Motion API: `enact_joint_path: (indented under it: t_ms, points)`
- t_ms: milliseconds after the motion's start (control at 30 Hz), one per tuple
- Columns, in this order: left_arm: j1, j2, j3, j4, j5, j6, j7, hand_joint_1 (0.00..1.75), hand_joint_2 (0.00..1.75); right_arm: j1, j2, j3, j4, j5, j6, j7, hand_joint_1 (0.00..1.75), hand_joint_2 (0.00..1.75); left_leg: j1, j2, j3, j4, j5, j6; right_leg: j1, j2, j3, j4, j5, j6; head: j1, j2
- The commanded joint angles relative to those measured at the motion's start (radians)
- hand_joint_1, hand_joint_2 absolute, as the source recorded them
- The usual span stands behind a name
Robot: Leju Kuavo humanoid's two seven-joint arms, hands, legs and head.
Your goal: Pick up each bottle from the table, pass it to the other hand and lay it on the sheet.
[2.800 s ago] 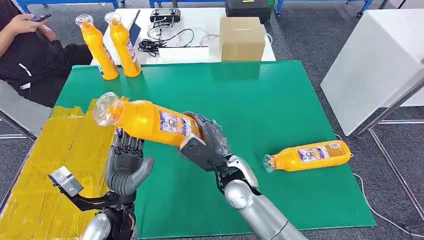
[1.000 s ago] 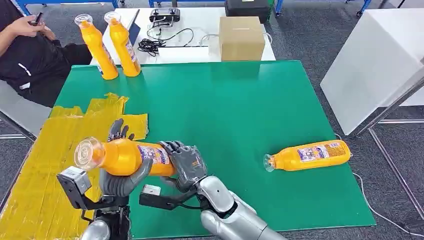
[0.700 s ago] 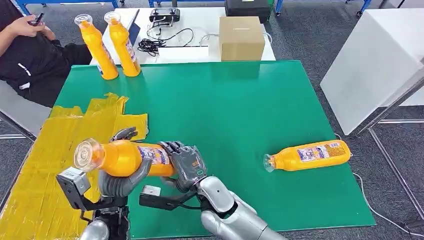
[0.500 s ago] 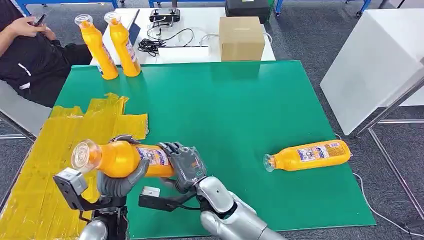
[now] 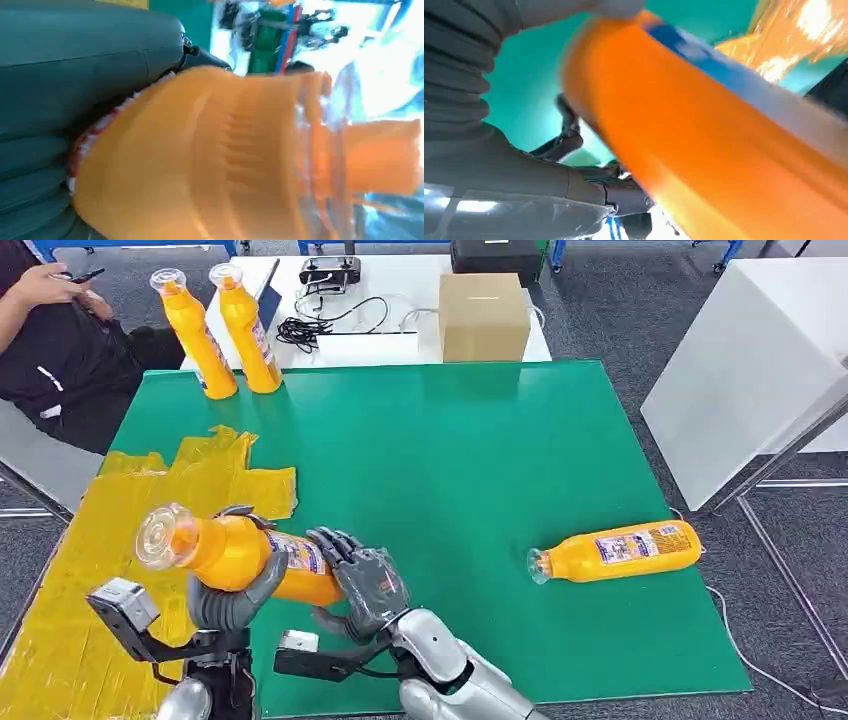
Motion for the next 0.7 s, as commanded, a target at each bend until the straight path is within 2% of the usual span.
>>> enact_joint_path:
  t_ms: [33, 200, 367, 467, 500, 567, 633, 700]
  points:
    - [-0.051, 0.016, 0.086, -0.01, -0.123, 0.071, -0.029, 1.75, 1.75, 0.103, -0.136, -0.1, -0.213, -0.014, -0.001, -0.003, 0.0, 0.0, 0.002, -0.003, 0.003, 0.0, -0.001, -0.002, 0.002, -0.003, 0.005, -0.002, -0.001, 0.0, 0.0, 0.0]
    - [-0.049, 0.035, 0.223, -0.013, -0.387, 0.2, -0.032, 1.75, 1.75, 0.266, -0.228, -0.23, -0.466, 0.001, 0.006, -0.032, 0.0, 0.0, 0.001, -0.005, 0.002, 0.0, -0.001, -0.001, 0.001, -0.005, 0.005, -0.002, -0.001, 0.0, 0.001, 0.0]
    - [-0.05, 0.032, 0.23, -0.012, -0.388, 0.194, -0.031, 1.75, 1.75, 0.271, -0.223, -0.234, -0.471, 0.004, 0.013, -0.033, 0.0, 0.0, 0.001, -0.002, 0.002, 0.0, -0.002, -0.002, 0.002, -0.002, 0.004, -0.001, -0.001, -0.001, 0.0, 0.0]
    - [-0.051, 0.04, 0.263, 0.011, -0.619, 0.285, 0.003, 1.75, 1.75, 0.315, -0.224, -0.27, -0.526, 0.001, 0.01, -0.043, 0.0, 0.0, 0.001, -0.002, 0.001, 0.0, 0.0, -0.001, 0.001, -0.002, 0.003, -0.001, 0.0, 0.0, 0.0, 0.0]
    - [-0.056, 0.044, 0.292, 0.037, -0.835, 0.351, 0.039, 1.75, 1.75, 0.325, -0.24, -0.284, -0.556, 0.005, 0.02, -0.053, 0.0, 0.0, 0.002, -0.003, 0.003, 0.0, -0.001, -0.002, 0.002, -0.003, 0.005, -0.002, -0.001, -0.001, 0.0, 0.0]
    - [-0.057, 0.066, 0.328, 0.088, -1.101, 0.357, 0.127, 1.75, 1.75, 0.335, -0.264, -0.311, -0.594, -0.011, 0.049, -0.067, 0.0, 0.0, 0.001, -0.002, 0.002, -0.001, -0.001, -0.001, 0.001, -0.002, 0.004, -0.001, -0.001, 0.0, 0.0, 0.0]
    - [-0.058, 0.103, 0.33, 0.181, -1.42, 0.349, 0.25, 1.75, 1.75, 0.348, -0.306, -0.359, -0.639, -0.061, 0.085, -0.095, 0.0, 0.0, 0.0, -0.001, 0.003, -0.002, 0.0, -0.001, 0.0, -0.001, 0.004, -0.002, 0.0, 0.0, 0.0, 0.0]
    - [-0.058, 0.141, 0.312, 0.29, -1.624, 0.382, 0.322, 1.75, 1.75, 0.37, -0.334, -0.419, -0.678, -0.08, 0.091, -0.119, 0.0, 0.0, -0.001, -0.001, 0.004, -0.002, 0.0, -0.001, 0.0, -0.001, 0.004, -0.002, 0.0, 0.0, 0.0, 0.0]
